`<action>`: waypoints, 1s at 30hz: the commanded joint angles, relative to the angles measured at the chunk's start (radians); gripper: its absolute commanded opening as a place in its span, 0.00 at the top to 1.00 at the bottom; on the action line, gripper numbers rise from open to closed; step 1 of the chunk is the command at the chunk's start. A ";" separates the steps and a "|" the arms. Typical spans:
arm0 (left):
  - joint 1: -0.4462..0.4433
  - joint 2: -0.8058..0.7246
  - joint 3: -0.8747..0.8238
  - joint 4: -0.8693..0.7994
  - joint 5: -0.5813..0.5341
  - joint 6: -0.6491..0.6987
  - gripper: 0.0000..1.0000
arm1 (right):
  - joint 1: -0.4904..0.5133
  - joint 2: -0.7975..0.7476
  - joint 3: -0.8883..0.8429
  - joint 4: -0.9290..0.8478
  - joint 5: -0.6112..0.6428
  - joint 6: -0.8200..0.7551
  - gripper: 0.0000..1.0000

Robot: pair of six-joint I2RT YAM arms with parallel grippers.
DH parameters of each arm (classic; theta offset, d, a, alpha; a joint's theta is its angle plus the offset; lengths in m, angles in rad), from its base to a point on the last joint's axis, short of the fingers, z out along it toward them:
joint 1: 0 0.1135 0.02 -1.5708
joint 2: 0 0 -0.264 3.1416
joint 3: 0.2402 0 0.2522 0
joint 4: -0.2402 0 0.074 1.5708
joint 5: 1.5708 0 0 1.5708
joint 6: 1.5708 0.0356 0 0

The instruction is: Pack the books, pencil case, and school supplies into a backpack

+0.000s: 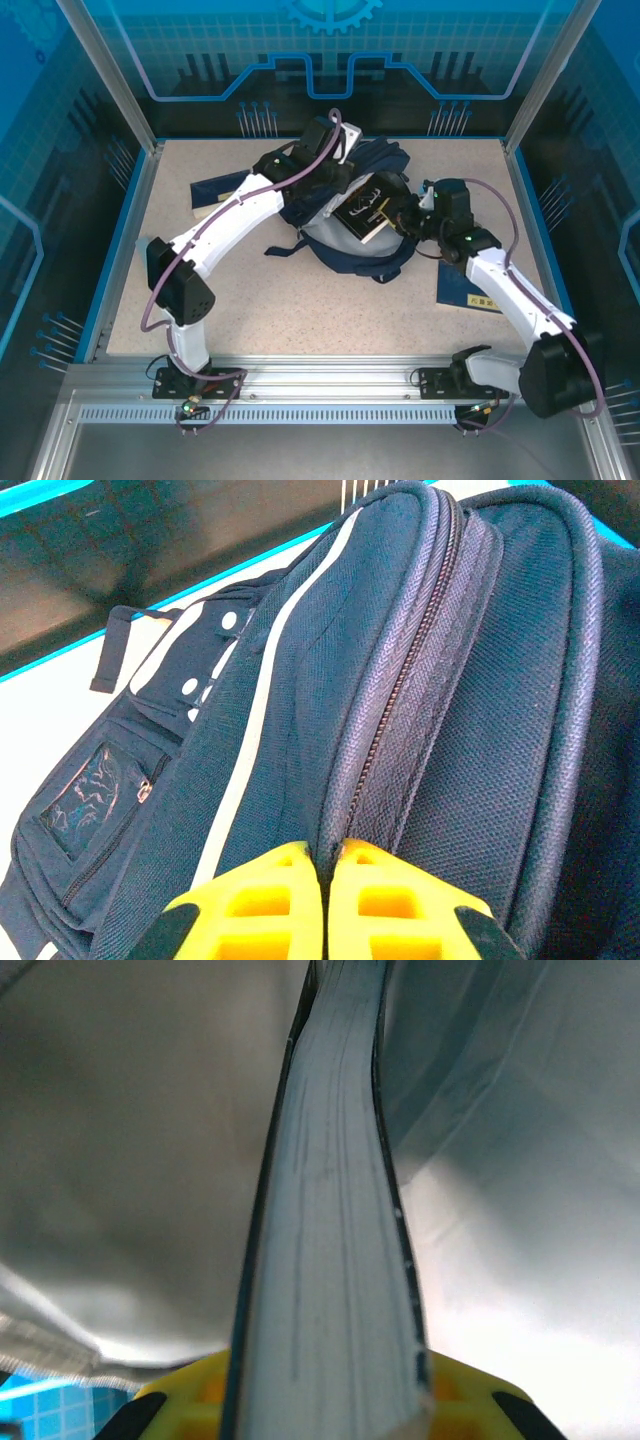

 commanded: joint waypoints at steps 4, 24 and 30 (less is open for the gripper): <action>-0.010 -0.120 -0.006 0.140 0.061 -0.079 1.00 | 0.044 0.131 0.031 0.257 0.077 0.046 0.86; 0.004 -0.117 -0.049 0.158 0.034 -0.108 1.00 | 0.136 0.444 0.173 0.244 0.094 0.176 0.34; 0.040 -0.136 -0.128 0.187 0.053 -0.142 1.00 | 0.125 0.253 0.117 -0.075 0.124 0.029 0.41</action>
